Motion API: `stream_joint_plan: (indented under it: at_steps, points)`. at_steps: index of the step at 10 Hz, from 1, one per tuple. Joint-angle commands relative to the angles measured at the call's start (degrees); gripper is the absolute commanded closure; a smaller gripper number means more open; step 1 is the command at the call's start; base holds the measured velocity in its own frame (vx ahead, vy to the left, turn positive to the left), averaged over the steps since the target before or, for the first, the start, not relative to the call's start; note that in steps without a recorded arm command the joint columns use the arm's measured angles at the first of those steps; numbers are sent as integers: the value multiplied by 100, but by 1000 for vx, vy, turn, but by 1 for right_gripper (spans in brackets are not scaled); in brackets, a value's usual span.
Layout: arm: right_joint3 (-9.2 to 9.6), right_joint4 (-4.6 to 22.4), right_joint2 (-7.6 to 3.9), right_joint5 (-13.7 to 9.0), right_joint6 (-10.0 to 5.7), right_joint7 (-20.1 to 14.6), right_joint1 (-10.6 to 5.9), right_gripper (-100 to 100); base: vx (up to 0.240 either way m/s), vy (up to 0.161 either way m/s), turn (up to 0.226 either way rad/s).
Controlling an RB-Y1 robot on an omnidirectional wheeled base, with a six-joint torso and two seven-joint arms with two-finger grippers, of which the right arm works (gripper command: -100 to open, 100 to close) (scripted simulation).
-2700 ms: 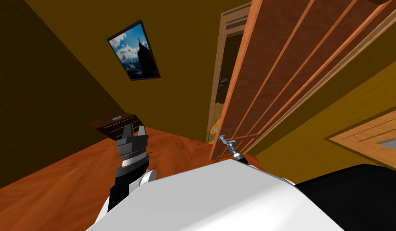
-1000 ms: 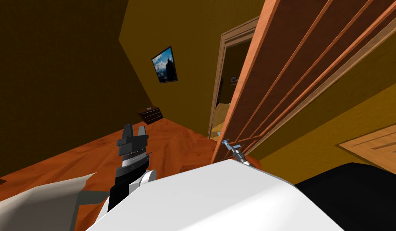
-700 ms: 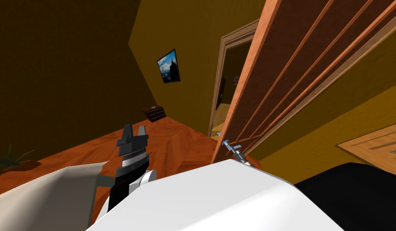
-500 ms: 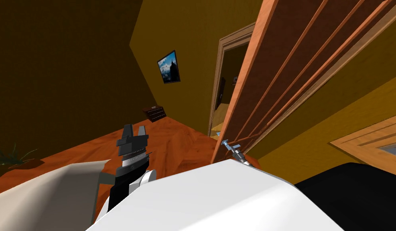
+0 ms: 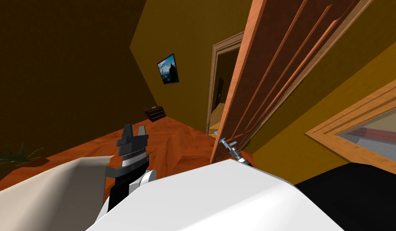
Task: Pull the door open
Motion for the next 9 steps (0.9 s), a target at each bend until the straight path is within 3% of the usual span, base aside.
stream_joint_plan:
  at_steps: [1,6,8,9]
  points:
    - [126,157,116,50,-36,31,-164,100,-137,-50,1]
    - [488,-257,216,73,479,190,-442,100,-197,-98,-1]
    - [488,-257,216,73,479,190,-442,100,-77,-40,-7]
    - [549,-327,233,77,566,217,-489,100,-42,-38,-18]
